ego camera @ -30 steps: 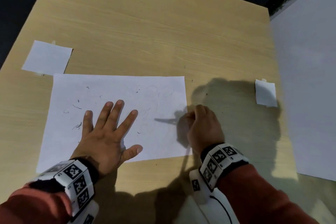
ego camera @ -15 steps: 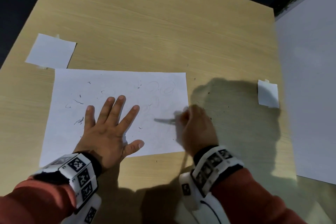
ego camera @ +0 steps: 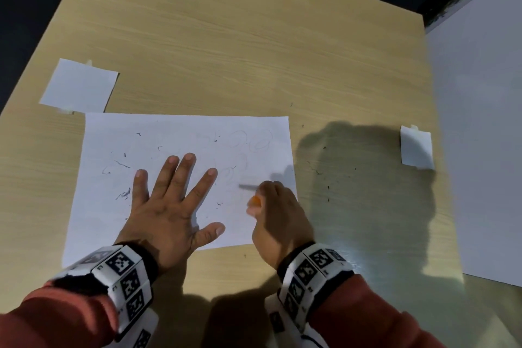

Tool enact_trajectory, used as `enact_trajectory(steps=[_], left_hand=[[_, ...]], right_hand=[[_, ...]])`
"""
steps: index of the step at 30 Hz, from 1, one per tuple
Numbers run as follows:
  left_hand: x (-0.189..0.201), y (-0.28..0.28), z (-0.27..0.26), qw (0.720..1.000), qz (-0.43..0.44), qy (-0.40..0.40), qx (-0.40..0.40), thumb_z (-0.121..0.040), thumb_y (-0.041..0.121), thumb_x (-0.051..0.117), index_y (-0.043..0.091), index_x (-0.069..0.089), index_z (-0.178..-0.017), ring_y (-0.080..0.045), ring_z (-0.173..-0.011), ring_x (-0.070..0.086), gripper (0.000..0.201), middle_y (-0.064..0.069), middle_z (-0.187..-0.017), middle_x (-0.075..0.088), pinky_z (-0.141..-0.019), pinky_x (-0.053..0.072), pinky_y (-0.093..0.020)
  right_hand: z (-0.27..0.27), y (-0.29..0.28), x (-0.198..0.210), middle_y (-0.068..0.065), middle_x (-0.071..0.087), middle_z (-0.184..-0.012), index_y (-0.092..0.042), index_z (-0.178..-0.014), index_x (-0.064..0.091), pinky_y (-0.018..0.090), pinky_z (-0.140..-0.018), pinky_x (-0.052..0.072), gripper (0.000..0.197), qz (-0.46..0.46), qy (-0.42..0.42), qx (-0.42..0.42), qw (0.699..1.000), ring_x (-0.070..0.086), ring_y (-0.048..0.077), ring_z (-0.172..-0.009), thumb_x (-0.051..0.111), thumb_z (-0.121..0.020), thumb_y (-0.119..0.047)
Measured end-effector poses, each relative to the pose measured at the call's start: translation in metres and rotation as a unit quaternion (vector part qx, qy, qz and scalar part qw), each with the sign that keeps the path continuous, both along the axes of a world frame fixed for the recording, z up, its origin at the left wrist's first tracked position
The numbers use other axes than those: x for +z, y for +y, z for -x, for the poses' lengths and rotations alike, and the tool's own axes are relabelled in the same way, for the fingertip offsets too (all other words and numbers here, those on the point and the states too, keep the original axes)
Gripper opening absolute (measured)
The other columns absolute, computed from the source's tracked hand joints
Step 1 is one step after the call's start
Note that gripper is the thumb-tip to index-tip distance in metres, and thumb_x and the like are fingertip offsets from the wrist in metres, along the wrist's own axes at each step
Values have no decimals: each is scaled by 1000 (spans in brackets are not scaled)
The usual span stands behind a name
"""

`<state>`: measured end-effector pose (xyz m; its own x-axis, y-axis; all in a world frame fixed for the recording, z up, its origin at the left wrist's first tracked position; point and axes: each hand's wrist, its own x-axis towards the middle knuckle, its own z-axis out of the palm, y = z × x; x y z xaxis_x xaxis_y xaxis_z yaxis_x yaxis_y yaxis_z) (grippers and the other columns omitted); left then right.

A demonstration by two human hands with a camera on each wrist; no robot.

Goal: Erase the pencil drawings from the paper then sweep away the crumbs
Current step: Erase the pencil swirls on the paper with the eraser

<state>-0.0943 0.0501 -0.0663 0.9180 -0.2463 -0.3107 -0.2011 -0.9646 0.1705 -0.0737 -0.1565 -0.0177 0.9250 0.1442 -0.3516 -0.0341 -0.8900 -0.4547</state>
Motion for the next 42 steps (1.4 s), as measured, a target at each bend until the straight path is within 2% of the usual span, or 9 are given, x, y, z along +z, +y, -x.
enact_trajectory(steps=[7, 12, 14, 19, 25, 30, 35, 38, 42], left_hand=[[1, 1, 0, 1000, -2, 3, -3, -85, 83, 13, 37, -1, -154, -26, -149, -9, 85, -7, -163, -5, -114, -10, -55], [3, -1, 0, 1000, -5, 20, -13, -86, 81, 17, 32, 10, -155, -29, -149, 2, 85, -10, -163, 6, -113, -3, -55], [3, -1, -1, 1000, 2, 16, -2, -85, 82, 14, 35, 1, -155, -27, -149, -7, 85, -8, -163, -5, -114, -7, -55], [0, -2, 0, 1000, 12, -3, 19, -79, 85, 2, 42, -27, -146, -21, -142, -32, 84, -2, -156, -32, -111, -20, -55], [2, -3, -1, 1000, -4, 16, -1, -85, 82, 16, 35, 1, -155, -28, -149, -5, 86, -9, -163, -1, -113, -6, -56], [4, -1, -1, 1000, 3, 13, -8, -69, 96, 15, 37, -14, -152, -25, -146, -24, 106, -7, -161, -21, -111, -14, -59], [10, -3, -4, 999, 14, 52, -6, -58, 100, 14, 37, -12, -152, -25, -147, -21, 117, -7, -161, -20, -111, -11, -62], [12, -4, -5, 997, 27, 66, 8, -59, 99, 27, 41, -41, -137, -23, -134, -46, 118, -2, -146, -50, -107, -25, -59], [16, -6, -4, 996, 16, 88, 6, -61, 98, 31, 39, -47, -132, -24, -129, -51, 120, -2, -140, -56, -106, -27, -59]], right_hand=[[-36, -44, -3, 7, 57, -90, -11, -86, 52, 29, -65, 35, 11, 87, -89, -147, 981, 52, 24, -81, 48, -90, -20], [31, 10, 0, -12, 50, -87, -26, -84, 42, 17, -69, 38, 22, -9, 14, 19, 1000, 50, 7, -81, 49, -85, -6], [28, -1, -4, -8, 52, -85, -21, -83, 46, 13, -63, 31, 20, 16, -39, 6, 999, 47, 9, -74, 53, -82, -2], [-2, -50, 0, 2, 56, -87, -13, -88, 51, 32, -70, 43, 6, 82, -54, -167, 981, 54, 20, -83, 47, -90, -15], [24, 13, -15, 9, 54, -104, -14, -94, 55, 33, -81, 45, 17, -35, 9, 10, 999, 52, 22, -96, 45, -84, -22], [-6, -42, -5, 3, 57, -87, -17, -82, 51, 39, -72, 47, 12, 70, -56, -158, 983, 56, 25, -82, 47, -90, -25], [42, 36, -4, -5, 51, -96, -32, -83, 43, 28, -75, 43, 27, -33, 30, 84, 995, 51, 16, -93, 48, -79, -5], [25, -1, -9, 4, 60, -93, -29, -76, 51, 38, -78, 49, 7, 22, -44, 40, 998, 58, 26, -91, 46, -80, -26], [-4, -45, 3, -2, 56, -90, -19, -84, 50, 33, -71, 44, 8, 103, -35, -83, 991, 53, 19, -85, 49, -91, -23]])
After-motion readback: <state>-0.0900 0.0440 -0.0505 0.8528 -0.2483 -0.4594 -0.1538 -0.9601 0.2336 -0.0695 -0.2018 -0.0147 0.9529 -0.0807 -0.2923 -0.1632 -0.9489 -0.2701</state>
